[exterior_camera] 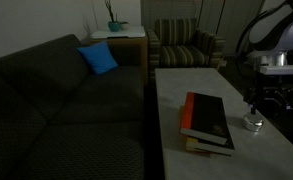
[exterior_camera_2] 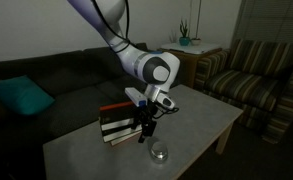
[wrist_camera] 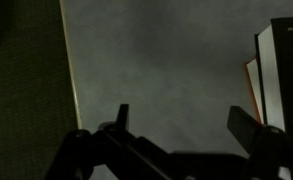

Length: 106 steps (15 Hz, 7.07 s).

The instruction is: Take off the lid from the silver object

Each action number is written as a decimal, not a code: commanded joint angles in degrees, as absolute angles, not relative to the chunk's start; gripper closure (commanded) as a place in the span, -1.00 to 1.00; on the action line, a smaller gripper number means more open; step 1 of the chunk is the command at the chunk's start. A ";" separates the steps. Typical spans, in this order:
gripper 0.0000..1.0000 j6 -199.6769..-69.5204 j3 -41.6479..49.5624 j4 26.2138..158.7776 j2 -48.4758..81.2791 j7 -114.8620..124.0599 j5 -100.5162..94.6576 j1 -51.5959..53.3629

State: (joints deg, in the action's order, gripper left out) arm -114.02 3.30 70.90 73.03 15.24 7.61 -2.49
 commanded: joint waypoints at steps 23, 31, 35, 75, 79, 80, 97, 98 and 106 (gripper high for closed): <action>-1.00 -136.96 3.09 65.46 82.34 4.83 7.21 -8.24; -1.00 -144.97 1.90 61.95 85.32 -0.15 5.83 -7.51; -1.00 -146.88 1.55 64.25 84.23 -0.09 4.88 -7.09; 0.11 -146.26 1.20 66.91 84.10 1.96 6.06 -9.32; 0.11 -149.09 5.25 67.45 84.20 7.04 4.34 -5.42; 0.11 -150.01 6.18 67.54 84.27 8.45 3.91 -4.51; 0.11 -144.25 0.90 67.19 83.17 -0.49 2.05 -5.53; 0.11 -143.51 1.02 67.15 83.08 0.09 2.13 -5.61; 0.11 -144.78 2.24 71.05 80.29 4.17 1.94 -4.76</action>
